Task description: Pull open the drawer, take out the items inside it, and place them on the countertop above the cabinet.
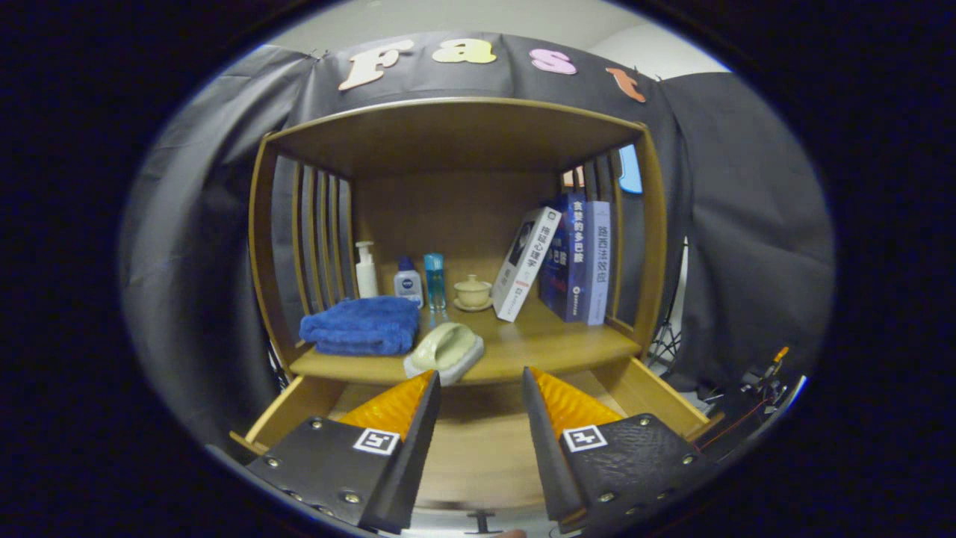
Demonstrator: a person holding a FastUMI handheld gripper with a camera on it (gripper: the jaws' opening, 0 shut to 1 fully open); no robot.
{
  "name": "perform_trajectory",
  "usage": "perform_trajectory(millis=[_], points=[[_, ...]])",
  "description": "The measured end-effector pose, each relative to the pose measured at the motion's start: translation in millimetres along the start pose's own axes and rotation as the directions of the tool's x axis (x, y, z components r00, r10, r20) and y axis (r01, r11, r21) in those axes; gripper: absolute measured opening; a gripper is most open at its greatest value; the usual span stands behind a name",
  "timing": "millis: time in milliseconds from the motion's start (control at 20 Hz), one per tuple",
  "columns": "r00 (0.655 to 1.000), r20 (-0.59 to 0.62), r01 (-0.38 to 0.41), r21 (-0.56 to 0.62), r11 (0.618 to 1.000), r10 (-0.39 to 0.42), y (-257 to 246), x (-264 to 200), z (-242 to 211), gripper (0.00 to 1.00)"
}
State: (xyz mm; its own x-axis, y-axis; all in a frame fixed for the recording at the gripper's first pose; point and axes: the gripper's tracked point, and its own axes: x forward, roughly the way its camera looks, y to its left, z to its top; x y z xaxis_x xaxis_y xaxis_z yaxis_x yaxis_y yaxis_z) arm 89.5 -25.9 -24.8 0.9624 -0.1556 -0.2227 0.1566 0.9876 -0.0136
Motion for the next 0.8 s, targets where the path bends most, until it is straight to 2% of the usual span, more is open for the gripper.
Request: perform_trajectory(millis=[250,450,800], points=[[0.998,0.038,-0.042,-0.043,0.998,0.044,-2,-42,-35,0.65],[0.991,0.029,-0.126,-0.05,0.991,0.127,11,-73,-70,0.65],[0.986,-0.051,-0.153,0.054,0.987,0.156,5,-75,-132,0.65]])
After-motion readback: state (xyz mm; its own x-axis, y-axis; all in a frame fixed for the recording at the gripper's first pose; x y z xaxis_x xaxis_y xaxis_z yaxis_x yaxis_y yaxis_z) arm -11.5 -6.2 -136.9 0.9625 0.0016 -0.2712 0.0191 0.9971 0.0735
